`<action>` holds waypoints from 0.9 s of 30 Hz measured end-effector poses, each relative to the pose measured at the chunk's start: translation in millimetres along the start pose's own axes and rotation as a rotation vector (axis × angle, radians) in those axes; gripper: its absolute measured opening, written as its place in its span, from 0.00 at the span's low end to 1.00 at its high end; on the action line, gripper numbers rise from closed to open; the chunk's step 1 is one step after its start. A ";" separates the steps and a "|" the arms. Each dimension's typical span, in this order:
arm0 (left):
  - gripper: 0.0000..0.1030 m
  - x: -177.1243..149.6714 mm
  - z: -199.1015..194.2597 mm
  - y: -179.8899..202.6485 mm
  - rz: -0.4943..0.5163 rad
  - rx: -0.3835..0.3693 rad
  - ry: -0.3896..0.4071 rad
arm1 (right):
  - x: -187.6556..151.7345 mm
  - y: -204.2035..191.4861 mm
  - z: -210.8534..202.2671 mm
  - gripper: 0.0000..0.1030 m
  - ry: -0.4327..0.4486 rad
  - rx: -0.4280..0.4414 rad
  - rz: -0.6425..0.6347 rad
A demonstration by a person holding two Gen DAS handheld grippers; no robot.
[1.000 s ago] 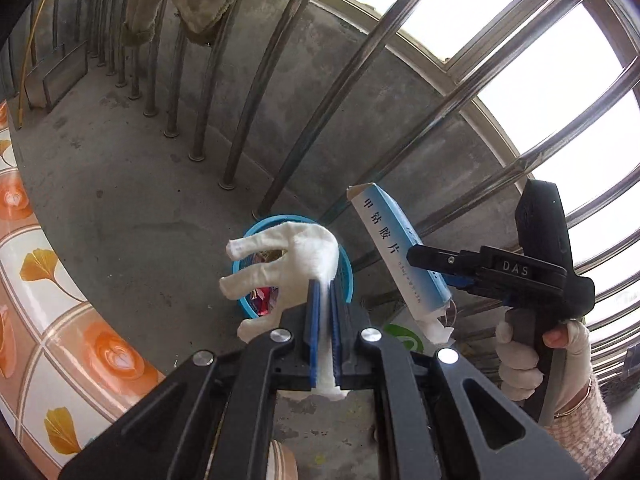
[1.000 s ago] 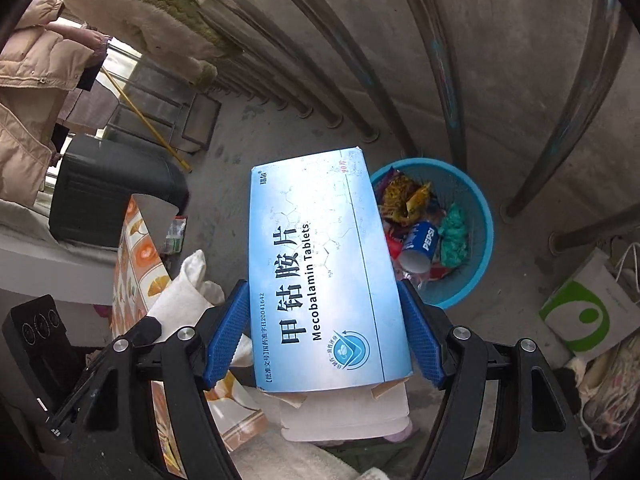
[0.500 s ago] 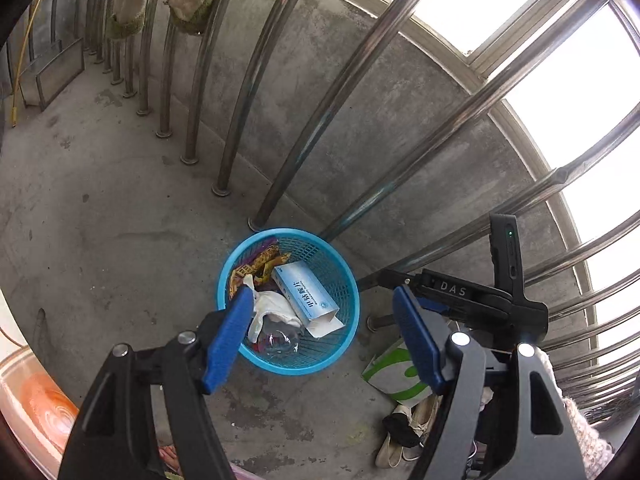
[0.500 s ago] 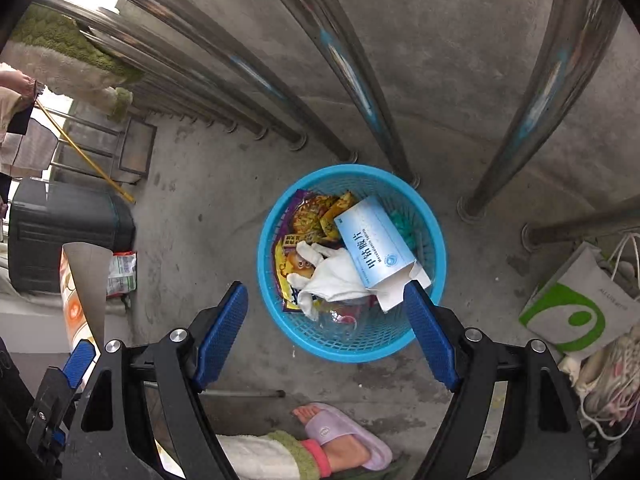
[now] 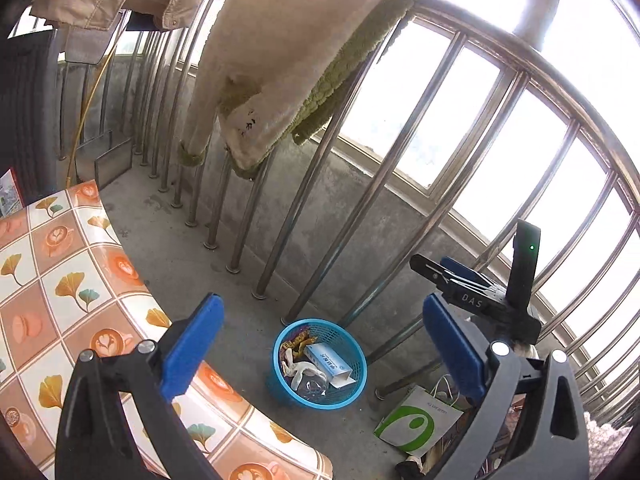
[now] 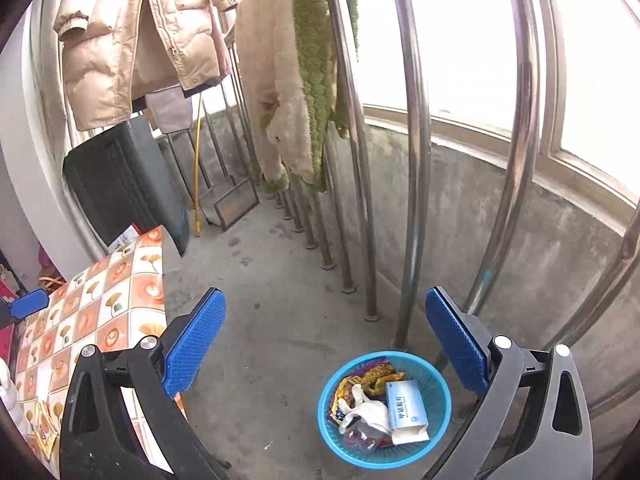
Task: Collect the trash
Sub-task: 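Return both tools to the table above the gold snack bag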
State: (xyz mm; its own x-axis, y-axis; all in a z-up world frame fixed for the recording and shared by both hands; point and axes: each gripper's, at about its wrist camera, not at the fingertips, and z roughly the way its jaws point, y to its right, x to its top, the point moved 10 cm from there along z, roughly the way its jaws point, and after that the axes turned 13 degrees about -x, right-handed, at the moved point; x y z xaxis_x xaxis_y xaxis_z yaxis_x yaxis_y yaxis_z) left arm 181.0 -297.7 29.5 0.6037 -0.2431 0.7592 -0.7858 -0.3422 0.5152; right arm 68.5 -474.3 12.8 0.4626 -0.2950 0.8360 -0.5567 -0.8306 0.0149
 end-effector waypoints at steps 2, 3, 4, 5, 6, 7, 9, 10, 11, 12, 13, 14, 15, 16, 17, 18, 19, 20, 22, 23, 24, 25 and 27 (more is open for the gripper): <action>0.95 -4.2 -44.8 -13.5 -0.006 0.047 0.051 | 11.9 -30.5 -11.9 0.93 0.029 0.079 -0.015; 0.95 -8.4 -67.0 -21.2 -0.011 0.072 0.078 | 16.8 -47.6 -17.3 0.93 0.041 0.109 -0.028; 0.95 -14.0 -89.4 -29.9 -0.019 0.103 0.103 | 20.6 -62.1 -22.4 0.93 0.050 0.140 -0.043; 0.95 -21.3 -113.6 -40.5 -0.029 0.146 0.124 | 23.2 -82.3 -27.5 0.93 0.059 0.182 -0.063; 0.95 -29.2 -135.7 -51.2 -0.036 0.193 0.141 | 24.6 -99.4 -33.6 0.93 0.064 0.220 -0.082; 0.95 -38.2 -160.1 -62.7 -0.041 0.245 0.157 | 22.7 -120.7 -39.2 0.93 0.064 0.266 -0.111; 0.95 -60.2 -203.0 -84.1 -0.058 0.334 0.160 | 16.2 -157.8 -49.1 0.93 0.048 0.331 -0.179; 0.95 -72.4 -220.6 -92.9 -0.077 0.361 0.153 | 10.1 -178.1 -50.2 0.93 0.031 0.348 -0.226; 0.95 -86.2 -238.4 -101.5 -0.108 0.384 0.150 | 1.8 -199.3 -53.1 0.93 0.010 0.363 -0.277; 0.95 -98.8 -254.1 -110.7 -0.147 0.413 0.152 | -6.2 -217.5 -53.8 0.93 -0.008 0.380 -0.316; 0.95 -112.1 -268.5 -119.7 -0.190 0.445 0.156 | -13.3 -231.6 -54.7 0.93 -0.024 0.400 -0.342; 0.95 -126.2 -281.0 -127.4 -0.229 0.475 0.161 | -23.7 -247.7 -56.9 0.93 -0.049 0.431 -0.365; 0.95 -140.5 -292.1 -135.3 -0.263 0.504 0.163 | -34.3 -263.0 -58.9 0.92 -0.079 0.465 -0.384; 0.95 -152.6 -301.1 -141.3 -0.289 0.535 0.165 | -43.9 -275.6 -59.9 0.89 -0.108 0.493 -0.396; 0.95 -165.0 -307.4 -145.0 -0.310 0.566 0.174 | -59.0 -290.8 -64.4 0.87 -0.153 0.524 -0.409; 0.95 -176.0 -314.6 -148.5 -0.327 0.591 0.184 | -74.1 -304.1 -66.4 0.85 -0.200 0.555 -0.426; 0.95 -186.8 -320.8 -152.2 -0.345 0.615 0.191 | -90.2 -317.0 -68.1 0.80 -0.247 0.583 -0.445; 0.95 -198.9 -325.8 -157.0 -0.369 0.639 0.191 | -109.5 -329.3 -73.3 0.78 -0.293 0.605 -0.467; 0.94 -219.0 -330.7 -167.4 -0.433 0.672 0.188 | -146.7 -350.2 -81.2 0.70 -0.381 0.647 -0.507; 0.94 -227.4 -331.7 -173.0 -0.467 0.683 0.186 | -164.0 -358.5 -86.6 0.68 -0.423 0.661 -0.521; 0.94 -234.1 -333.2 -177.2 -0.492 0.690 0.189 | -180.2 -365.6 -89.0 0.62 -0.465 0.669 -0.534; 0.90 -239.1 -334.9 -180.0 -0.509 0.696 0.196 | -196.0 -372.1 -93.2 0.56 -0.509 0.678 -0.548; 0.84 -244.2 -336.2 -182.7 -0.520 0.713 0.201 | -226.5 -384.1 -105.4 0.51 -0.584 0.703 -0.570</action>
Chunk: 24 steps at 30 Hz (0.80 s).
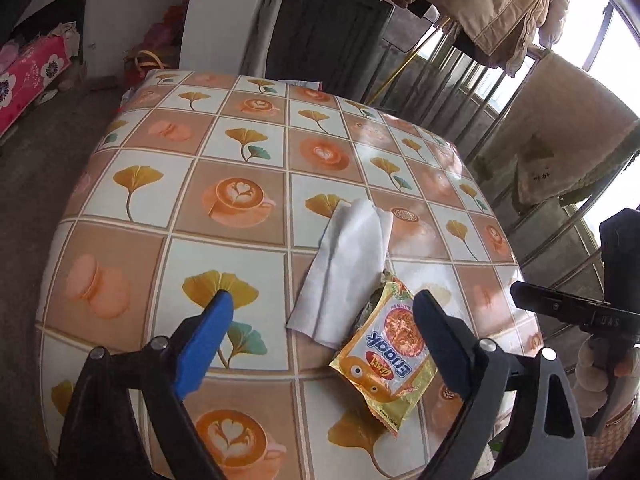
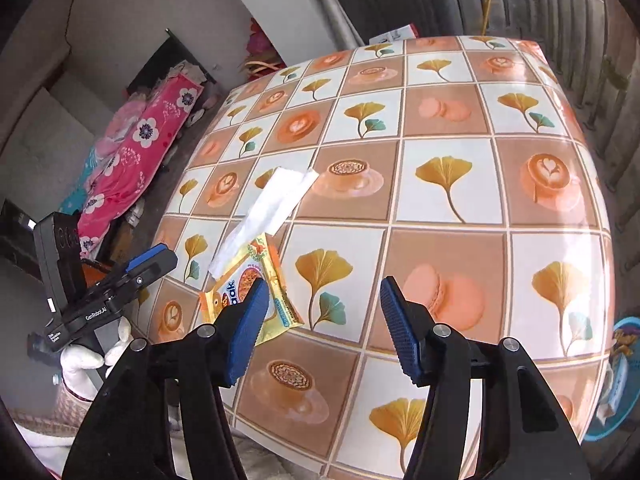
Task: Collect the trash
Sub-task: 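Return both tools to the table above the gold snack bag, then grasp the gold Enaak snack bag with the right tool while the left tool grasps another white tissue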
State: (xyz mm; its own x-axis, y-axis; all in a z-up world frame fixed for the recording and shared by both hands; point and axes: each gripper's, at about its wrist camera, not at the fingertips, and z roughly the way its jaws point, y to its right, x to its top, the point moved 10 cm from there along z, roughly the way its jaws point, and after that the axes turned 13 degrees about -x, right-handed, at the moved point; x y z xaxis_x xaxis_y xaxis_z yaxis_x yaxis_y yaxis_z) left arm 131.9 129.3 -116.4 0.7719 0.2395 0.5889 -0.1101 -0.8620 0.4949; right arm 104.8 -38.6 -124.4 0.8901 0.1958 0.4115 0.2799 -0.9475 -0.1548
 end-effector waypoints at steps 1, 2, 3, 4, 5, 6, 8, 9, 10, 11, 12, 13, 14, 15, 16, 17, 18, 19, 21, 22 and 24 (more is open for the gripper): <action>0.78 -1.5 0.0 -1.3 0.001 -0.001 0.003 | -6.2 -8.4 5.6 0.50 -0.017 0.006 -0.004; 0.72 -3.2 0.9 -1.1 0.003 -0.009 0.002 | -11.2 -15.8 10.7 0.49 -0.031 0.006 -0.011; 0.69 -5.4 2.0 0.9 0.005 -0.023 -0.004 | -15.6 -22.4 16.9 0.47 -0.046 -0.001 -0.024; 0.63 -7.8 3.5 2.6 0.007 -0.041 -0.012 | -19.0 -27.5 21.6 0.44 -0.055 -0.011 -0.034; 0.55 -9.8 5.7 4.8 0.008 -0.061 -0.024 | -22.3 -32.9 27.0 0.43 -0.067 -0.019 -0.045; 0.53 -12.6 7.6 8.5 0.006 -0.087 -0.037 | -25.3 -37.7 31.1 0.38 -0.078 -0.023 -0.059; 0.45 -18.5 12.2 17.8 0.003 -0.144 -0.068 | -28.9 -41.5 38.8 0.28 -0.095 -0.045 -0.077; 0.43 -22.4 14.7 22.6 -0.001 -0.172 -0.087 | -30.0 -42.3 42.3 0.21 -0.101 -0.047 -0.078; 0.42 -26.7 18.2 27.5 -0.011 -0.204 -0.108 | -30.1 -41.9 43.8 0.17 -0.106 -0.044 -0.073; 0.42 -31.4 21.7 31.4 -0.025 -0.230 -0.127 | -28.5 -38.2 44.8 0.16 -0.111 -0.044 -0.060; 0.41 -35.7 25.7 35.6 -0.046 -0.261 -0.143 | -26.3 -34.7 45.2 0.16 -0.110 -0.043 -0.045; 0.41 -40.3 29.4 41.3 -0.072 -0.302 -0.159 | -24.0 -32.2 45.1 0.15 -0.107 -0.042 -0.033; 0.41 -46.1 34.3 48.5 -0.104 -0.353 -0.183 | -19.9 -26.5 43.8 0.15 -0.100 -0.046 -0.016; 0.41 -51.7 38.8 57.3 -0.129 -0.404 -0.208 | -16.2 -22.9 43.0 0.15 -0.090 -0.049 -0.003; 0.41 -57.0 43.0 66.8 -0.142 -0.446 -0.228 | -10.2 -17.4 41.5 0.15 -0.073 -0.049 0.014; 0.41 -61.7 46.4 75.1 -0.138 -0.467 -0.242 | -5.5 -12.5 39.5 0.14 -0.058 -0.051 0.032; 0.41 -64.4 48.2 83.3 -0.115 -0.472 -0.251 | -0.5 -6.3 38.1 0.15 -0.045 -0.059 0.052; 0.41 -63.9 47.6 89.7 -0.085 -0.470 -0.246 | 3.2 0.3 34.9 0.15 -0.034 -0.068 0.071; 0.41 -53.8 39.9 95.7 -0.031 -0.452 -0.199 | 7.6 10.6 26.8 0.16 -0.016 -0.064 0.101; 0.41 -46.4 34.9 94.8 -0.013 -0.434 -0.169 | 7.7 13.9 23.0 0.17 -0.010 -0.059 0.110; 0.41 -31.9 26.7 84.3 0.019 -0.369 -0.111 | 3.0 20.3 18.3 0.17 -0.014 -0.052 0.126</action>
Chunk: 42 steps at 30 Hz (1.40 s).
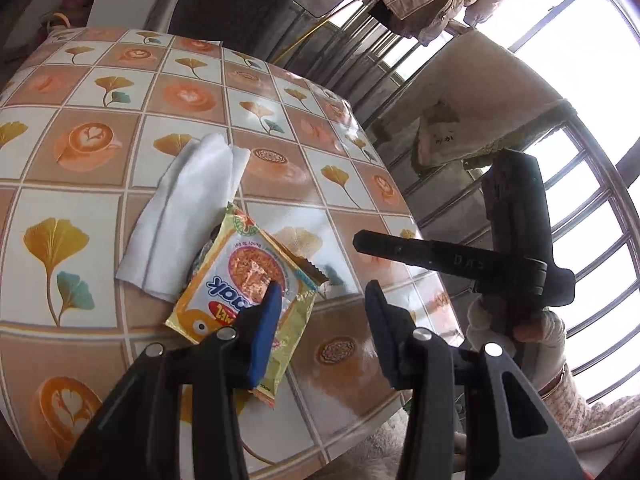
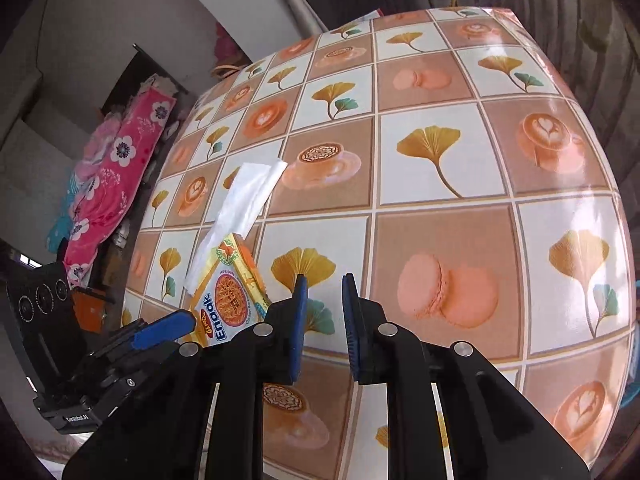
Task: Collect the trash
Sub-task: 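Grasp the gold Enaak snack bag with the right tool while the left tool grasps another white tissue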
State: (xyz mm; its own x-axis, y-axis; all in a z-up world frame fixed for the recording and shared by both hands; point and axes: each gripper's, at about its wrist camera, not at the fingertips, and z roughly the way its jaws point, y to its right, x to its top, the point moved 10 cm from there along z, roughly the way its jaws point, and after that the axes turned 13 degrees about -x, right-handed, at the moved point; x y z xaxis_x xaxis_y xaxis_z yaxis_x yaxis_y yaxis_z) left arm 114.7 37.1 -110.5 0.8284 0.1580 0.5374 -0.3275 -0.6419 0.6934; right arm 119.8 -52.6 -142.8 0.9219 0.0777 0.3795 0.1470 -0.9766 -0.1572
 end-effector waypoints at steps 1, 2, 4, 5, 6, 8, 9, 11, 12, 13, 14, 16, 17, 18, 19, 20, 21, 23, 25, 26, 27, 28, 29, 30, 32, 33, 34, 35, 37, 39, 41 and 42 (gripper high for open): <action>0.41 4.9 -5.3 -5.2 0.016 0.043 0.020 | -4.3 3.0 -0.5 0.17 -0.011 0.007 0.008; 0.41 8.2 -9.0 -14.2 0.026 0.096 0.029 | -10.5 4.3 1.1 0.18 -0.032 0.022 0.019; 0.41 6.1 -6.2 -33.1 0.023 0.204 -0.007 | -23.3 3.8 5.9 0.20 -0.080 0.063 0.040; 0.41 2.0 -2.8 -43.3 0.011 0.242 -0.035 | -29.9 0.2 9.9 0.21 -0.104 0.085 0.048; 0.41 -2.3 0.7 -49.8 -0.008 0.255 -0.058 | -35.3 -2.9 12.9 0.22 -0.121 0.101 0.054; 0.41 -10.3 2.4 -51.7 -0.024 0.234 -0.070 | -38.9 -7.6 14.6 0.23 -0.121 0.126 0.064; 0.41 -12.4 6.0 -46.1 -0.025 0.200 -0.084 | -39.0 -8.6 14.1 0.23 -0.120 0.131 0.068; 0.41 -21.9 16.9 -33.0 -0.068 0.086 -0.120 | -37.2 -9.2 14.7 0.23 -0.119 0.143 0.082; 0.41 -26.5 23.3 -25.4 -0.091 0.027 -0.138 | -35.8 -8.9 15.4 0.23 -0.120 0.152 0.092; 0.41 -30.7 27.7 -19.4 -0.097 -0.009 -0.149 | -34.9 -8.7 16.2 0.23 -0.122 0.160 0.101; 0.41 -32.0 30.1 -15.5 -0.076 -0.003 -0.147 | -33.7 -7.0 15.5 0.23 -0.122 0.163 0.109; 0.41 -32.7 32.8 -9.8 -0.003 0.035 -0.153 | -32.4 -5.5 15.7 0.23 -0.120 0.169 0.115; 0.41 -32.9 33.2 -7.0 0.019 0.050 -0.157 | -32.8 -5.2 15.7 0.23 -0.122 0.178 0.123; 0.41 -32.9 33.6 -6.1 0.029 0.056 -0.159 | -32.9 -4.9 15.7 0.24 -0.122 0.189 0.131; 0.41 -32.7 34.2 -5.2 0.036 0.059 -0.161 | -33.2 -5.0 15.0 0.25 -0.122 0.204 0.139; 0.41 -32.4 34.7 -4.9 0.043 0.060 -0.163 | -33.4 -4.9 14.9 0.25 -0.125 0.213 0.145; 0.41 -32.4 35.0 -4.7 0.048 0.060 -0.164 | -33.4 -4.7 14.5 0.25 -0.127 0.228 0.153; 0.41 -32.2 36.1 -4.1 0.051 0.059 -0.164 | -33.0 -5.4 10.7 0.25 -0.128 0.295 0.177; 0.41 -32.9 35.3 -4.6 0.050 0.055 -0.162 | -32.1 -8.0 3.3 0.25 -0.128 0.392 0.204; 0.41 -32.9 36.5 -4.9 0.049 0.053 -0.161 | -31.0 -8.1 -0.4 0.25 -0.125 0.426 0.215; 0.41 -32.6 37.3 -4.9 0.048 0.052 -0.161 | -30.1 -7.5 -3.5 0.25 -0.122 0.454 0.222; 0.41 -32.5 37.2 -4.9 0.048 0.050 -0.160 | -30.1 -8.3 -5.1 0.25 -0.127 0.477 0.224; 0.41 -32.2 38.4 -4.9 0.048 0.048 -0.160 | -31.7 -8.2 -4.0 0.25 -0.141 0.474 0.220; 0.41 -31.8 40.0 -4.9 0.049 0.046 -0.161 | -35.9 -6.5 1.1 0.25 -0.167 0.427 0.206; 0.41 -31.7 40.7 -4.4 0.056 0.049 -0.163 | -44.0 -5.8 8.9 0.25 -0.201 0.351 0.177; 0.41 -31.8 41.0 -4.1 0.062 0.052 -0.164 | -47.5 -8.1 8.8 0.24 -0.219 0.367 0.178; 0.40 -31.8 41.0 -3.9 0.067 0.055 -0.165 | -50.0 -10.5 8.0 0.24 -0.233 0.387 0.185; 0.40 -31.7 41.3 -3.9 0.070 0.057 -0.165 | -50.2 -8.4 6.9 0.24 -0.228 0.382 0.194; 0.40 -31.5 41.5 -3.8 0.073 0.058 -0.164 | -48.5 -4.3 6.2 0.24 -0.217 0.377 0.210; 0.40 -31.6 40.8 -3.5 0.074 0.057 -0.166 | -44.8 0.4 4.0 0.24 -0.202 0.361 0.223; 0.38 -31.2 38.8 -4.2 0.059 0.050 -0.171 | -41.3 5.5 -2.3 0.24 -0.178 0.319 0.196; 0.38 -29.0 35.5 -4.1 0.053 0.044 -0.161 | -37.7 5.7 -8.0 0.24 -0.157 0.303 0.170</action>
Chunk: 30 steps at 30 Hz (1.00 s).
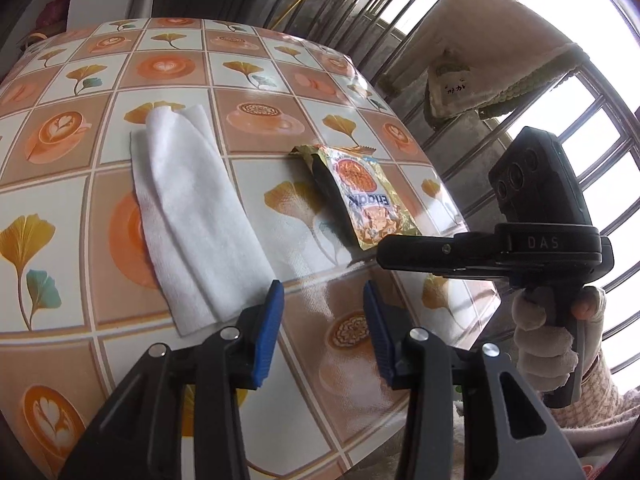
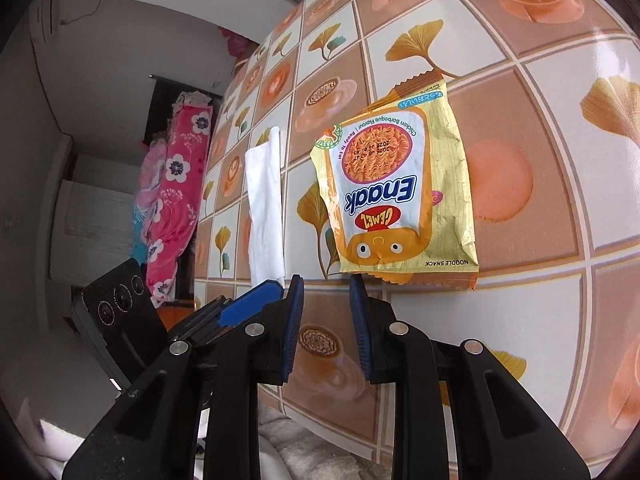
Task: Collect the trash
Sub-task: 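Grasp the gold Enaak snack bag with the right tool while the left tool grasps another white tissue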
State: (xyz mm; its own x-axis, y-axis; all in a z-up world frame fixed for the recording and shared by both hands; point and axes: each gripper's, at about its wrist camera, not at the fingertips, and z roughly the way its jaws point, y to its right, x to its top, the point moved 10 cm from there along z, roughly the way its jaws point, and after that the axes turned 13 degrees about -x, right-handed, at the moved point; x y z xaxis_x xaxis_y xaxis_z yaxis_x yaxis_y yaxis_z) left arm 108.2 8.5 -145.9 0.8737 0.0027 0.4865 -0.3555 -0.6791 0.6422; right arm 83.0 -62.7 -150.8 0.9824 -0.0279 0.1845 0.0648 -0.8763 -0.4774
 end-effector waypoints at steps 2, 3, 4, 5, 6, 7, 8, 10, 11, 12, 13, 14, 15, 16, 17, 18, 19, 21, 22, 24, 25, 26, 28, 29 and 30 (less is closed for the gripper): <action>0.38 8.6 -14.8 1.6 0.010 -0.007 0.048 | 6.4 -1.1 -13.7 0.27 0.049 -0.054 -0.047; 0.38 14.4 -23.0 3.1 0.020 -0.007 0.075 | 10.8 -2.5 -22.9 0.34 0.086 -0.081 -0.075; 0.38 21.0 -31.4 3.3 0.031 0.001 0.103 | 14.8 -2.9 -30.6 0.41 0.122 -0.106 -0.097; 0.38 28.0 -38.9 1.6 0.040 0.020 0.129 | 18.6 -2.9 -37.1 0.44 0.155 -0.132 -0.114; 0.38 33.9 -43.5 -1.4 0.048 0.046 0.143 | 23.1 -3.3 -40.5 0.49 0.185 -0.158 -0.135; 0.39 39.3 -45.3 -7.0 0.051 0.081 0.148 | 26.0 -3.5 -42.8 0.53 0.207 -0.178 -0.153; 0.47 43.5 -44.5 -14.7 0.048 0.126 0.142 | 29.3 -2.6 -43.7 0.56 0.226 -0.202 -0.161; 0.59 47.9 -38.3 -33.4 0.030 0.231 0.113 | 37.6 6.2 -41.3 0.65 0.266 -0.270 -0.151; 0.59 49.1 -34.1 -41.9 0.022 0.268 0.097 | 41.1 11.8 -38.3 0.66 0.278 -0.316 -0.141; 0.59 49.2 -29.5 -48.5 0.014 0.288 0.079 | 45.9 20.5 -34.7 0.66 0.284 -0.359 -0.133; 0.59 48.9 -24.9 -53.2 0.005 0.297 0.063 | 46.9 23.5 -30.7 0.66 0.281 -0.375 -0.130; 0.59 48.4 -20.5 -56.6 -0.002 0.308 0.050 | 46.5 29.8 -27.1 0.66 0.273 -0.389 -0.124; 0.59 46.6 -17.1 -60.4 -0.001 0.327 0.038 | 46.1 33.5 -21.3 0.66 0.266 -0.405 -0.115; 0.60 43.8 -13.9 -63.8 0.004 0.346 0.026 | 45.4 35.4 -16.8 0.66 0.259 -0.411 -0.113; 0.60 44.5 -13.5 -62.6 0.031 0.363 0.036 | 43.7 35.9 -12.0 0.66 0.252 -0.417 -0.112; 0.60 43.8 -11.6 -62.9 0.049 0.381 0.026 | 41.8 34.5 -7.8 0.66 0.248 -0.428 -0.112; 0.60 43.7 -10.5 -62.8 0.070 0.398 0.022 | 40.8 34.4 -4.5 0.66 0.246 -0.430 -0.115; 0.60 43.6 -9.1 -62.7 0.099 0.429 0.018 | 39.3 28.2 -0.4 0.66 0.260 -0.441 -0.148; 0.60 43.3 -8.0 -62.7 0.118 0.446 0.013 | 37.5 24.1 1.3 0.66 0.263 -0.454 -0.177; 0.59 43.6 -6.6 -61.8 0.145 0.477 0.010 | 34.7 16.3 5.0 0.67 0.268 -0.474 -0.230; 0.57 43.7 -6.5 -61.9 0.153 0.486 0.011 | 33.5 13.6 6.6 0.67 0.272 -0.492 -0.257; 0.55 44.2 -6.6 -61.5 0.154 0.486 0.014 | 32.7 11.5 8.4 0.68 0.276 -0.513 -0.284; 0.50 45.5 -7.3 -62.0 0.155 0.489 0.019 | 32.0 8.5 12.6 0.68 0.285 -0.551 -0.331; 0.48 46.2 -7.6 -61.7 0.156 0.490 0.021 | 31.6 7.5 14.4 0.68 0.288 -0.569 -0.350; 0.45 46.6 -8.0 -61.7 0.157 0.491 0.024 | 30.7 7.4 15.1 0.68 0.290 -0.588 -0.369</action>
State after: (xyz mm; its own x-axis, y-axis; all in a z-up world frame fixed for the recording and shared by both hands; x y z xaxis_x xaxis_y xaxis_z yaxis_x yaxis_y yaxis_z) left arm 168.2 56.4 -158.2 0.8123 -0.1142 0.5720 -0.2792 -0.9371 0.2094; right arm 116.3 -62.8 -161.6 0.8243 0.2628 0.5015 0.1968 -0.9635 0.1813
